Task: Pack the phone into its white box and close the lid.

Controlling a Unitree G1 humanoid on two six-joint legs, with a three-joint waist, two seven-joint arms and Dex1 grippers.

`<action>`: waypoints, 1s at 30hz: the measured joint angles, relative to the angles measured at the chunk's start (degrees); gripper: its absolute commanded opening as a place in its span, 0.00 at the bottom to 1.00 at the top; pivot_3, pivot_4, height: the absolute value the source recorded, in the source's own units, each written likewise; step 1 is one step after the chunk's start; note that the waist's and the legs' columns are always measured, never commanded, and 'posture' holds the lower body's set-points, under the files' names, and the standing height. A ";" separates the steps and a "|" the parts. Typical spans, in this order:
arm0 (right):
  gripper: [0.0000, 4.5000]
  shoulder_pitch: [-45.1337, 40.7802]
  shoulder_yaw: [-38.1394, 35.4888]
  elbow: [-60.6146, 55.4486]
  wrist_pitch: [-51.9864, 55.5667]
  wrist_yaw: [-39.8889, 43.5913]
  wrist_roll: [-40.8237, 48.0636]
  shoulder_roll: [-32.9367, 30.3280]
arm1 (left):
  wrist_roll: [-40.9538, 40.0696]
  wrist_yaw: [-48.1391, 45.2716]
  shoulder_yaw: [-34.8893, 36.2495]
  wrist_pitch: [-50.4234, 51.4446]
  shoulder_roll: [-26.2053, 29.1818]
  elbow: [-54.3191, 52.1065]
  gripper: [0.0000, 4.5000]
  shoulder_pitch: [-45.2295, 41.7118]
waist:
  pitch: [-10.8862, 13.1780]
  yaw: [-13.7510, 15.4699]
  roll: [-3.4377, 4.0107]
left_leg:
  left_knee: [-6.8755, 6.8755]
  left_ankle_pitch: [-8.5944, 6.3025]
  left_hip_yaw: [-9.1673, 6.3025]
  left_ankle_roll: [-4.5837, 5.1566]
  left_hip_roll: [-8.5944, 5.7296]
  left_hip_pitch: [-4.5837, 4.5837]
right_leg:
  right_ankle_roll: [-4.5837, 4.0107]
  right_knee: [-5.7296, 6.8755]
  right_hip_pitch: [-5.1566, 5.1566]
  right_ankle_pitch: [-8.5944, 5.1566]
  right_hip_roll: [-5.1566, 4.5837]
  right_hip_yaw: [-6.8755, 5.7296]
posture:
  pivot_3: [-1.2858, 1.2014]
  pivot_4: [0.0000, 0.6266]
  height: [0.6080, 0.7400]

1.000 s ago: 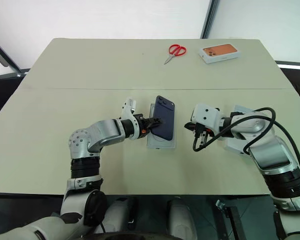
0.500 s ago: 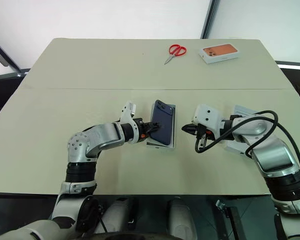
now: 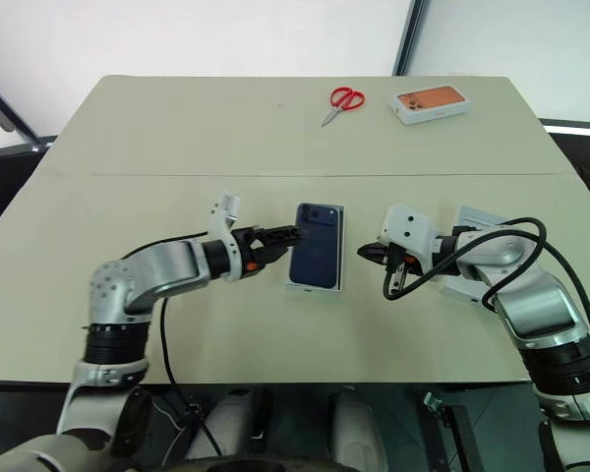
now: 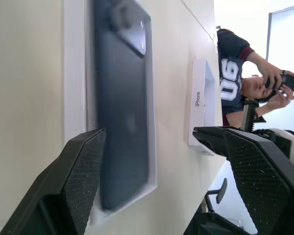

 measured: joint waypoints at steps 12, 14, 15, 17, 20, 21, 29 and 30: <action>0.00 -2.56 0.89 2.55 -2.42 -1.45 -0.84 2.81 | 25.42 -23.16 -4.49 0.83 22.28 -5.97 0.28 1.66 | -0.01 -0.02 0.04 | -0.05 -0.01 0.02 0.02 -0.04 0.01 | -0.02 -0.03 0.03 -0.01 0.03 0.00 | 0.52 0.24 0.68; 0.00 -2.77 0.89 3.14 -2.59 -2.18 -1.43 3.18 | 32.57 -28.34 -6.67 -0.44 23.42 -7.46 0.05 2.20 | -0.01 -0.03 0.07 | -0.06 0.00 0.04 0.02 -0.04 0.02 | -0.02 -0.03 0.02 -0.01 0.02 0.01 | 0.52 0.24 0.68; 0.00 -2.78 0.92 3.24 -2.72 -2.68 -1.82 3.40 | 36.06 -31.25 -7.82 -1.55 23.38 -7.87 0.02 2.48 | -0.01 -0.02 0.07 | -0.06 0.00 0.04 0.02 -0.03 0.02 | -0.02 -0.03 0.02 -0.01 0.03 0.01 | 0.52 0.24 0.68; 0.00 -2.91 1.01 3.40 -2.86 -3.42 -2.43 3.69 | 41.99 -36.73 -10.42 -3.59 23.34 -8.38 0.02 2.32 | -0.01 -0.01 0.07 | -0.06 -0.01 0.04 0.02 -0.03 0.01 | -0.02 -0.04 0.02 -0.01 0.02 0.01 | 0.52 0.24 0.68; 0.00 -3.04 1.15 3.40 -2.81 -4.12 -2.65 3.93 | 48.77 -43.51 -13.51 -5.56 22.65 -9.19 0.02 0.93 | -0.01 -0.02 0.06 | -0.06 -0.01 0.03 0.03 -0.02 0.00 | -0.02 -0.05 0.02 -0.01 0.01 0.01 | 0.52 0.24 0.68; 0.00 -3.34 1.21 3.40 -2.61 -4.73 -2.84 4.63 | 51.34 -45.33 -14.63 -6.10 22.44 -9.05 0.02 0.05 | -0.01 -0.03 0.06 | -0.06 -0.01 0.03 0.03 -0.01 0.00 | -0.02 -0.05 0.03 -0.01 0.02 0.01 | 0.52 0.24 0.68; 0.00 -7.66 6.88 2.40 2.60 -11.54 -5.57 12.34 | 66.09 -54.92 -17.56 -10.89 21.60 -6.60 0.02 0.39 | 0.00 -1.51 0.08 | -0.12 0.00 0.02 0.02 0.04 0.02 | -0.02 -0.01 -0.03 -0.01 0.04 0.00 | 0.52 0.24 0.68; 0.00 -8.24 8.13 1.86 4.11 -12.48 -5.97 13.57 | 68.17 -56.89 -17.62 -12.77 22.22 -6.65 0.02 1.41 | 0.01 -1.65 0.10 | -0.13 0.00 0.03 0.02 0.06 0.03 | -0.02 -0.01 -0.05 -0.01 0.05 0.00 | 0.52 0.24 0.68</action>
